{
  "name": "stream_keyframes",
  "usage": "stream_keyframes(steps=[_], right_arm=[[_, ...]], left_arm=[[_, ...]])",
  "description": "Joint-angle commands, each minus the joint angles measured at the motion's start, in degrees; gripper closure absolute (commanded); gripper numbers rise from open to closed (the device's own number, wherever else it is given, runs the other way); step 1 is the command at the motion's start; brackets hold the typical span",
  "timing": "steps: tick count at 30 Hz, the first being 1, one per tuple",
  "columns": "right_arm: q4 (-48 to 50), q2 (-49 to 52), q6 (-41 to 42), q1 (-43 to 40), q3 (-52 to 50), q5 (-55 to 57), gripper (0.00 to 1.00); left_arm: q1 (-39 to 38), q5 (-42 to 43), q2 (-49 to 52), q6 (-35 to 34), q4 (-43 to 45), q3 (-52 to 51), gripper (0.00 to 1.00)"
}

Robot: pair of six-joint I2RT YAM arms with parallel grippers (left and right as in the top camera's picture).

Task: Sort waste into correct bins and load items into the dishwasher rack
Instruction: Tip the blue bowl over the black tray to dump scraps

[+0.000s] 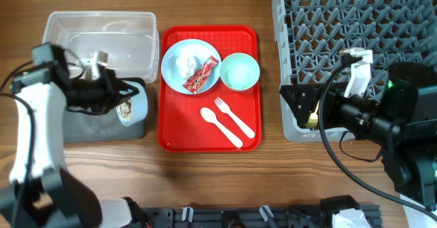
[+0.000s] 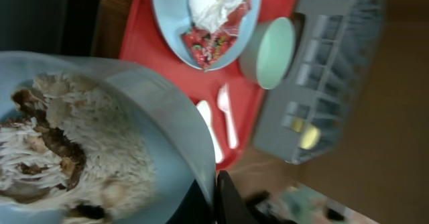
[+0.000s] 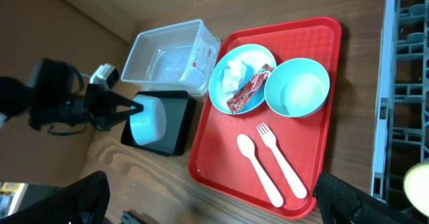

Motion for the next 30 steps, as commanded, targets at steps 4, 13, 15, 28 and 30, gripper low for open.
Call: stream_keyframes(steps=[4, 13, 15, 28, 30], right_arm=[[0.2, 0.3, -0.7, 0.2, -0.4, 1.0, 0.0], [0.4, 0.3, -0.8, 0.2, -0.4, 1.0, 0.0], [0.4, 0.3, -0.7, 0.2, -0.4, 1.0, 0.0], [0.4, 0.3, -0.8, 0.2, -0.4, 1.0, 0.0], [0.4, 0.2, -0.8, 0.2, -0.4, 1.0, 0.0]], left_arm=[[8.1, 25.6, 14.2, 21.7, -5.3, 0.4, 0.96], [12.0, 29.7, 17.3, 24.0, -7.2, 0.4, 0.96], [12.4, 29.8, 17.3, 24.5, -7.9, 0.4, 0.96], [13.5, 29.3, 17.6, 32.6, -11.1, 0.4, 0.96], [13.6, 28.8, 17.7, 29.5, -10.4, 0.4, 0.96]])
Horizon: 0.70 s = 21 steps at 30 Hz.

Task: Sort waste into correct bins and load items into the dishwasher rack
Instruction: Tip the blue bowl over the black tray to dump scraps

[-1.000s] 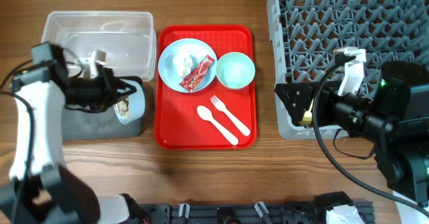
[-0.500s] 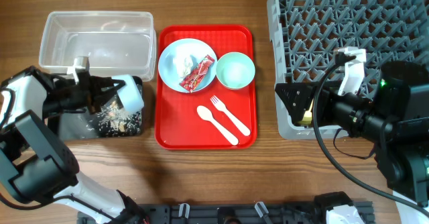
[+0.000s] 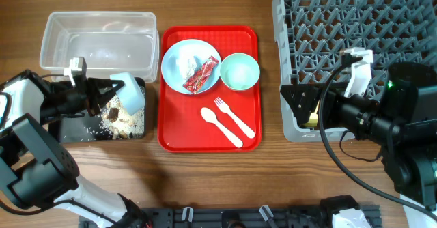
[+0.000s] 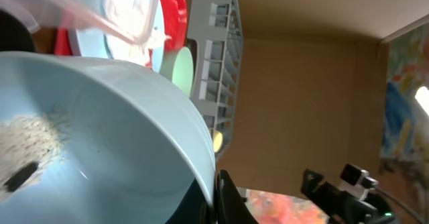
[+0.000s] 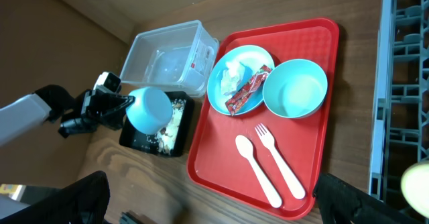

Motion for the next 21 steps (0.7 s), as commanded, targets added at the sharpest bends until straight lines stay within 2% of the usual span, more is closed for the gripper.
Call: stream_keyframes(steps=[1, 3, 4, 6, 7, 9, 12, 14, 15, 17, 18, 21], right_arm=[[0.3, 0.2, -0.8, 0.2, -0.4, 0.6, 0.0], [0.1, 0.2, -0.8, 0.2, -0.4, 0.6, 0.0], [0.1, 0.3, -0.8, 0.2, -0.4, 0.6, 0.0], [0.4, 0.3, -0.8, 0.2, -0.4, 0.6, 0.0], [0.5, 0.2, -0.7, 0.2, -0.4, 0.6, 0.0], [0.4, 0.2, -0.8, 0.2, -0.4, 0.6, 0.0], [0.5, 0.2, -0.7, 0.2, -0.4, 0.6, 0.01], [0.3, 0.2, -0.7, 0.2, -0.4, 0.5, 0.0], [0.3, 0.3, -0.7, 0.2, -0.4, 0.5, 0.0], [0.4, 0.3, -0.7, 0.2, -0.4, 0.5, 0.0], [0.3, 0.2, -0.7, 0.2, -0.4, 0.5, 0.0], [0.1, 0.3, -0.7, 0.2, -0.4, 0.6, 0.0]], left_arm=[[0.5, 1.9, -0.2, 0.2, -2.6, 0.4, 0.96], [0.3, 3.3, -0.7, 8.0, -5.2, 0.4, 0.96], [0.5, 2.5, -0.8, 8.7, -2.8, 0.4, 0.96], [1.2, 1.1, -0.4, -2.1, 0.9, 0.4, 0.96], [1.3, 2.4, -0.5, -3.0, -1.1, 0.4, 0.96], [1.0, 4.7, -1.2, 5.8, -3.5, 0.4, 0.96], [1.2, 4.5, -1.4, 4.4, -4.8, 0.4, 0.96], [1.1, 4.4, -1.9, 9.4, -6.7, 0.4, 0.96], [1.2, 3.7, -2.1, 10.1, -4.7, 0.4, 0.96], [1.8, 2.8, -2.1, 1.4, -2.6, 0.4, 0.96], [1.7, 4.0, -2.3, 2.0, -5.3, 0.4, 0.96], [0.3, 4.6, -4.6, 13.2, -13.6, 0.4, 0.96]])
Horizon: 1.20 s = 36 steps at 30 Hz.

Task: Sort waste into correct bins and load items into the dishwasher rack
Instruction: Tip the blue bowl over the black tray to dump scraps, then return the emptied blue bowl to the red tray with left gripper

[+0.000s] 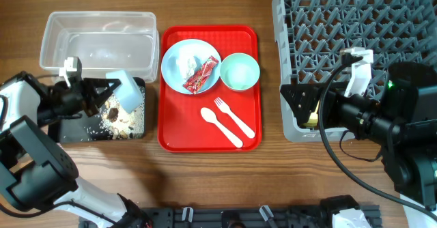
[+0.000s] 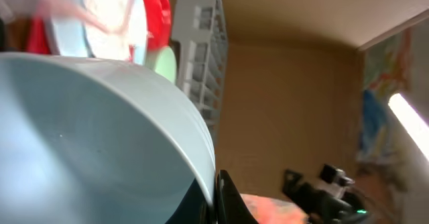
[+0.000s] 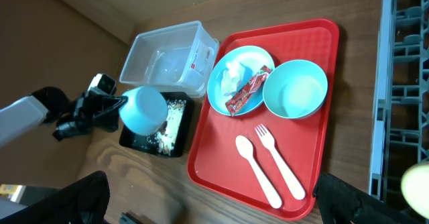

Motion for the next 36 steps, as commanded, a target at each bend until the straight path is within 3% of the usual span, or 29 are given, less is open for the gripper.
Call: stream_keyframes(steps=[1, 5, 9, 10, 15, 20, 23, 30, 33, 36], right_arm=[[0.0, 0.3, -0.7, 0.2, -0.4, 0.5, 0.0], [0.4, 0.3, -0.7, 0.2, -0.4, 0.5, 0.0], [0.4, 0.3, -0.7, 0.2, -0.4, 0.5, 0.0], [0.3, 0.3, -0.7, 0.2, -0.4, 0.5, 0.0], [0.2, 0.3, -0.3, 0.2, -0.4, 0.5, 0.0], [0.1, 0.3, -0.3, 0.2, -0.4, 0.5, 0.0], [0.1, 0.3, -0.3, 0.2, -0.4, 0.5, 0.0], [0.0, 0.3, -0.2, 0.2, -0.4, 0.5, 0.0], [-0.3, 0.3, -0.2, 0.2, -0.4, 0.5, 0.0], [-0.6, 0.3, -0.2, 0.2, -0.4, 0.5, 0.0]], left_arm=[[-1.7, 1.3, -5.3, 11.6, -7.3, 0.4, 0.96], [-3.3, -1.5, -10.1, 11.3, -5.9, 0.9, 0.96], [-3.2, -8.2, -14.6, 3.0, 5.9, 1.9, 0.96], [-3.3, -8.8, -15.3, -1.3, 7.0, 1.9, 0.96], [-4.7, -11.7, -18.4, -9.9, 8.0, 1.9, 0.96], [-8.7, -26.2, -22.5, -25.4, 11.5, 1.9, 0.96], [-14.6, -36.8, -26.0, -34.9, 12.9, 1.9, 0.96], [-40.6, -71.4, -28.2, -58.9, 20.2, 0.0, 0.96], [-50.4, -80.1, -28.0, -66.0, 25.5, -3.8, 0.96], [-57.7, -83.4, -27.2, -71.0, 29.9, -7.2, 0.96]])
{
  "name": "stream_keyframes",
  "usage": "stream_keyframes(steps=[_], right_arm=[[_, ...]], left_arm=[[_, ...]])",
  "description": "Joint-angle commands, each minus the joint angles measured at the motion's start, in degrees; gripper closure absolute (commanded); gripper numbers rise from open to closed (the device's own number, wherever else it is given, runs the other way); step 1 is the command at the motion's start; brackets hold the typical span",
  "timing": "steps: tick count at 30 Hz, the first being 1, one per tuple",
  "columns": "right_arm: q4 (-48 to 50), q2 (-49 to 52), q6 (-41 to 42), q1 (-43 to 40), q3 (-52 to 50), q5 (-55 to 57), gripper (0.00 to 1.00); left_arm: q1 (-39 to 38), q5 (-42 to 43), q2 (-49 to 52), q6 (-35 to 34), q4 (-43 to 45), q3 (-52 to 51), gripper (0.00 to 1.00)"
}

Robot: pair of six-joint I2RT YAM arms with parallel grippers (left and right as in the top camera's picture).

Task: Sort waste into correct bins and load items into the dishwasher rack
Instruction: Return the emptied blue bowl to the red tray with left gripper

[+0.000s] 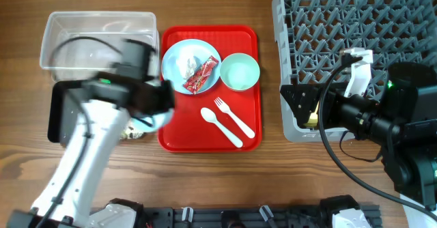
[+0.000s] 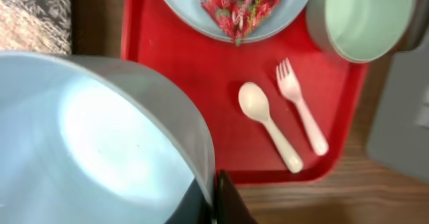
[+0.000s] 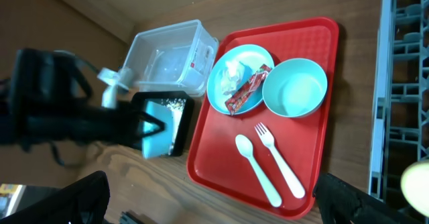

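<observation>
My left gripper (image 2: 216, 198) is shut on the rim of an empty light-blue bowl (image 2: 100, 137). It holds the bowl (image 1: 151, 108) over the left edge of the red tray (image 1: 208, 143); the arm is blurred overhead. On the tray are a blue plate (image 1: 179, 53) with a crumpled napkin (image 1: 184, 65) and a red wrapper (image 1: 201, 75), a teal bowl (image 1: 240, 72), a fork (image 1: 232, 117) and a spoon (image 1: 220, 127). Food scraps (image 1: 131, 130) lie in the black bin (image 1: 58, 112). My right gripper (image 3: 211, 192) is open, high beside the grey dishwasher rack (image 1: 355, 23).
A clear plastic bin (image 1: 95, 33) stands behind the black bin, at the tray's left. The rack fills the right side of the wooden table (image 1: 205, 180). My right arm's body (image 1: 382, 119) lies over the rack's front edge.
My left arm has moved right from the black bin. The bowl, then tipped over the bin, is now at the tray's left edge. The right arm has not moved.
My left gripper first held the bowl full of rice-like food over the black bin. Then the food lay in the bin and the tipped bowl held a few grains, then nothing. Now the empty bowl is beside the tray.
</observation>
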Motion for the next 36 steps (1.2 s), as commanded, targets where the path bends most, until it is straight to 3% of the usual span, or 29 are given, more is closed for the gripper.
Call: stream_keyframes(steps=[1, 6, 14, 16, 17, 19, 20, 23, 27, 36], right_arm=[[-0.3, 0.3, -0.3, 0.2, -0.4, 0.5, 0.0], [-0.3, 0.4, -0.3, 0.2, -0.4, 0.5, 0.0], [-0.3, 0.4, -0.3, 0.2, -0.4, 0.6, 0.0], [-0.2, 0.4, -0.3, 0.2, -0.4, 0.6, 0.0], [-0.2, 0.4, -0.3, 0.2, -0.4, 0.6, 0.0], [-0.2, 0.4, -0.3, 0.2, -0.4, 0.6, 0.0], [-0.2, 0.4, -0.3, 0.2, -0.4, 0.6, 0.0], [-0.4, 0.4, -0.3, 0.2, -0.4, 0.6, 0.0], [-0.5, 0.4, -0.3, 0.2, -0.4, 0.6, 0.0], [-0.7, 0.7, -0.3, 0.2, -0.4, 0.6, 0.0]], left_arm=[[-9.9, -14.4, 1.1, -14.2, 4.4, -5.4, 0.96], [-16.2, -14.8, 4.2, -16.6, 10.4, -7.8, 0.96], [-19.0, -15.6, 10.1, -17.5, 12.9, -7.7, 0.74], [-19.0, -15.6, 9.2, -17.3, 11.6, -5.9, 0.55], [-19.0, -15.6, 8.6, -16.8, 10.8, -4.5, 0.27], [-19.0, -15.6, 7.0, -14.3, 10.0, -1.5, 0.03], [-19.0, -15.6, 6.3, -12.9, 10.0, -0.4, 0.0], [-18.2, -17.1, 3.8, -3.0, 14.0, 3.1, 0.01], [-14.3, -21.2, 6.3, -1.0, 19.5, 3.1, 0.01], [-6.1, -13.4, 23.7, 2.5, 30.3, 3.1, 0.16]])
